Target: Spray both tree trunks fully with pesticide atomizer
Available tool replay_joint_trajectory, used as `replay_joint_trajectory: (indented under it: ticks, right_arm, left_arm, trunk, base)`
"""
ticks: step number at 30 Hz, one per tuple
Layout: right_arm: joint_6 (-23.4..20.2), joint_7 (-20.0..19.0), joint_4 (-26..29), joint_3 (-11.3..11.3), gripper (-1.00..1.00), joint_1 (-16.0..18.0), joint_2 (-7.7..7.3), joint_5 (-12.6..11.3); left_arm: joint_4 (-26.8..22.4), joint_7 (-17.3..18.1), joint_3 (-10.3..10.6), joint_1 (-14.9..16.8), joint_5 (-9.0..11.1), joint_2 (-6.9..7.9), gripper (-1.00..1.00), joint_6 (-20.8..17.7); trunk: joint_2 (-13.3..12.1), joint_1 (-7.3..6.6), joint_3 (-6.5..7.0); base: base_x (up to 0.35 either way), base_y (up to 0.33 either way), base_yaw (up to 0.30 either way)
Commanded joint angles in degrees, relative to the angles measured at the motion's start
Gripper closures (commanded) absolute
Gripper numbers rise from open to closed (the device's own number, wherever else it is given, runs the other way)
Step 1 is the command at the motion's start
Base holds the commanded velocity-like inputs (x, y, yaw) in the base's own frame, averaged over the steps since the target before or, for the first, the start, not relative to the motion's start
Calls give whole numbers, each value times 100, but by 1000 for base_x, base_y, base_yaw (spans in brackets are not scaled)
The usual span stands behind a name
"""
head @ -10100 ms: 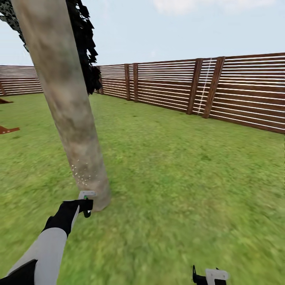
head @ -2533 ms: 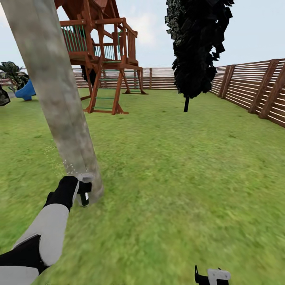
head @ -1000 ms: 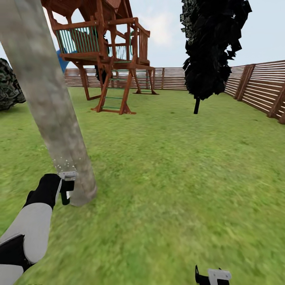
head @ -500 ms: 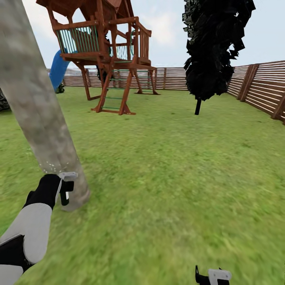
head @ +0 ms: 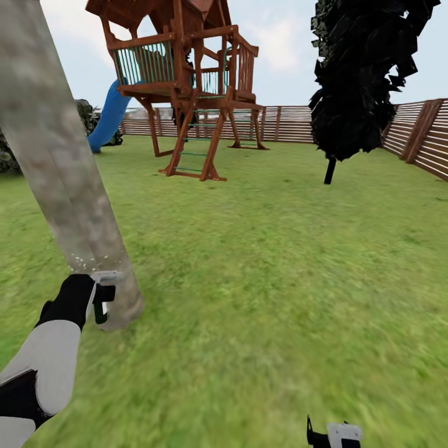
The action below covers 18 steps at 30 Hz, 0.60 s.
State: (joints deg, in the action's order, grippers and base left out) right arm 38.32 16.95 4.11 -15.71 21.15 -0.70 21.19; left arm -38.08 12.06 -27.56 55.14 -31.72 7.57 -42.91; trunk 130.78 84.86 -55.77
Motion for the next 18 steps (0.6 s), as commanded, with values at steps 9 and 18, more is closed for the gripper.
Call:
replay_joint_trajectory:
  ticks: [9,18]
  right_arm:
    - [9,31,-6,-20,-100,6,0,61]
    - [9,34,-6,-25,-100,4,0,61]
  left_arm:
    - [69,37,9,-12,-37,-160,100,-16]
    - [65,33,-10,-12,-60,-97,100,-16]
  trunk:
    - [2,0,-5]
    - [2,0,-5]
  base:
    - [120,-259,249]
    - [167,-249,42]
